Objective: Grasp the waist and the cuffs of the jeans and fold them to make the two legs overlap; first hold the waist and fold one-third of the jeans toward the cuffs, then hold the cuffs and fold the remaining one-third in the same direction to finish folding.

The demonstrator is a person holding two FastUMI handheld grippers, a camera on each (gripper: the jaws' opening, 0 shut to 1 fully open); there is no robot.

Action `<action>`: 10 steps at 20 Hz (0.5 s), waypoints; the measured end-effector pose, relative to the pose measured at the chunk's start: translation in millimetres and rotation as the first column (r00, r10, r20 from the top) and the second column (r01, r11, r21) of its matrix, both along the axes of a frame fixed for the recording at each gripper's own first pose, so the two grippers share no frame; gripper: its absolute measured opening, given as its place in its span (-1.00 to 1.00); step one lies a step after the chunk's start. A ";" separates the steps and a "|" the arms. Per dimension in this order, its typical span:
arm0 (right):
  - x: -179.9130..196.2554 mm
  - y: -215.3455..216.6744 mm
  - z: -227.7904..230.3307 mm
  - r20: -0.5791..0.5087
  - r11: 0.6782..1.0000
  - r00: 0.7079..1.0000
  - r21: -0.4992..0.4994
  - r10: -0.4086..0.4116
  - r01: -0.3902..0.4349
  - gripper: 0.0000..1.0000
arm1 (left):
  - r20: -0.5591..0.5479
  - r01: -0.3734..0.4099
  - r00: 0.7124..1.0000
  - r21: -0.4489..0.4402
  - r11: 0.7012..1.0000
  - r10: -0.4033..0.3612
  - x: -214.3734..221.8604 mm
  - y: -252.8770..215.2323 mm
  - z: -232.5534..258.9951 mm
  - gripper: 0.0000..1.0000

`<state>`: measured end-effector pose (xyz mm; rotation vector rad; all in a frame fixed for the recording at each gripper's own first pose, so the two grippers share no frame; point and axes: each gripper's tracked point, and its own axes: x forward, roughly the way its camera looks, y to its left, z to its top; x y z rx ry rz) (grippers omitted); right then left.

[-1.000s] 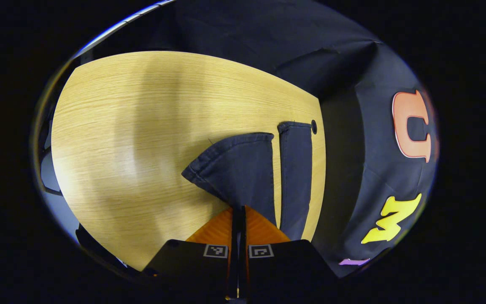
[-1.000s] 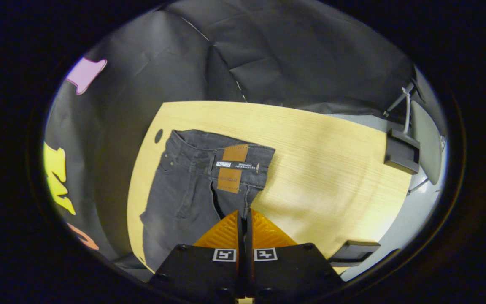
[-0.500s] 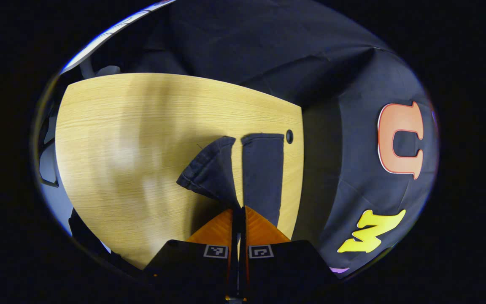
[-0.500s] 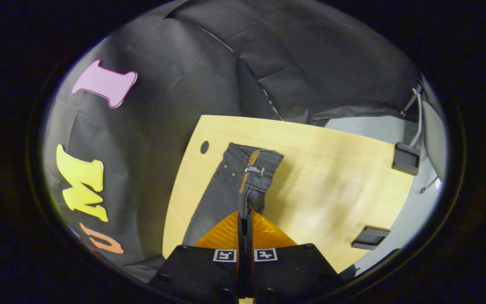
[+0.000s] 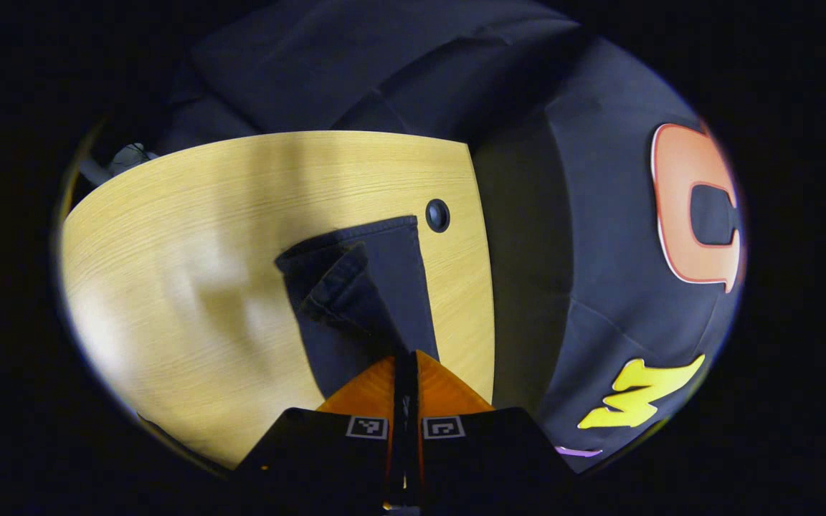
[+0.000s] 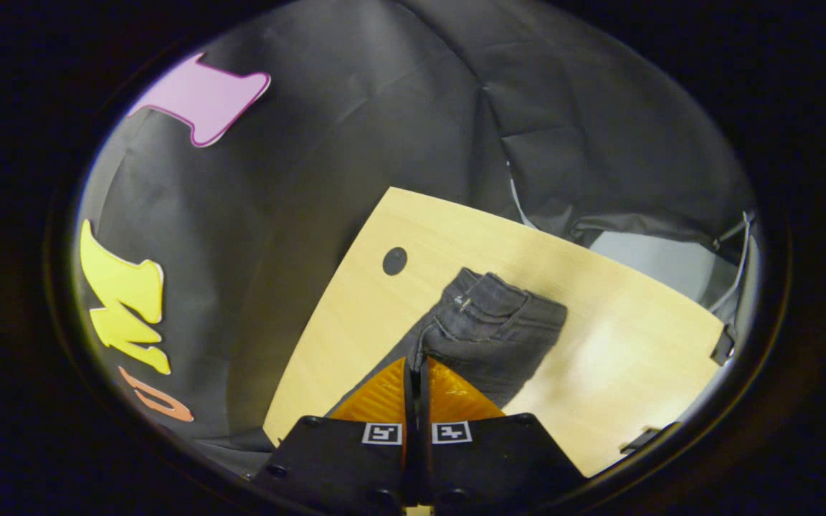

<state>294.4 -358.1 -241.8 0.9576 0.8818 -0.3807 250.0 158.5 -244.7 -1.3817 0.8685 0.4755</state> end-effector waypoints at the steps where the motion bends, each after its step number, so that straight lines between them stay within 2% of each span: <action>1: 13.9 0.5 -10.8 -0.004 1.000 1.000 -0.003 0.017 -0.017 -0.99 | -0.015 0.031 0.999 -0.001 1.000 -0.031 12.0 -1.9 -13.2 -0.92; 5: 54.1 4.8 -63.7 -0.020 0.999 0.999 0.003 0.049 -0.048 -1.00 | -0.037 0.122 0.992 0.030 0.992 -0.121 53.5 -4.8 -60.1 -0.92; 6: 58.1 4.8 -72.8 -0.032 0.999 0.998 0.002 0.050 -0.050 -0.91 | -0.044 0.149 0.988 0.033 0.988 -0.148 60.3 -9.0 -68.5 -0.92; 7: 60.6 3.3 -81.2 -0.041 0.999 0.998 0.001 0.049 -0.049 -0.99 | -0.053 0.164 0.985 0.042 0.986 -0.162 64.9 -7.6 -78.9 -0.92; 10: 65.5 2.8 -100.0 -0.061 0.999 0.997 -0.004 0.047 -0.047 -0.99 | -0.091 0.190 0.979 0.060 0.980 -0.184 72.0 -10.3 -101.3 -0.92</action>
